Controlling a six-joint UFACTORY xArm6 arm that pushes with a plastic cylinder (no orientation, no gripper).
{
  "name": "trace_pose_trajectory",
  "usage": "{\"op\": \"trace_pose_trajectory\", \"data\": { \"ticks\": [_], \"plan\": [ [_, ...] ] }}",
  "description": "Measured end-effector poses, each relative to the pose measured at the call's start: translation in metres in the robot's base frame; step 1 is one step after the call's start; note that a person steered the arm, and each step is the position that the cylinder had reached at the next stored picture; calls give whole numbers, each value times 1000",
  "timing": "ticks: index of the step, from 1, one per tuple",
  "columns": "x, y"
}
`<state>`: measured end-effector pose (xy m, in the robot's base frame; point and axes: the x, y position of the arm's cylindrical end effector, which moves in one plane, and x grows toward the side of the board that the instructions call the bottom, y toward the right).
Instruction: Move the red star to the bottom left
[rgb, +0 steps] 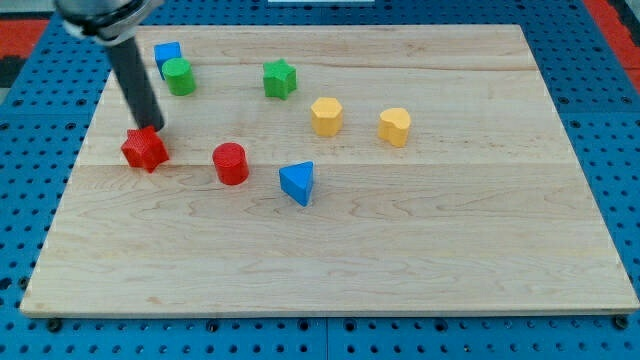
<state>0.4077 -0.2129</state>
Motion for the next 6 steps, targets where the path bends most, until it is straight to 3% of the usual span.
{"op": "trace_pose_trajectory", "data": {
  "ticks": [1, 2, 3, 4, 5, 6],
  "plan": [
    [60, 9],
    [92, 5],
    [58, 25],
    [93, 51],
    [106, 19],
    [90, -8]
  ]
}}
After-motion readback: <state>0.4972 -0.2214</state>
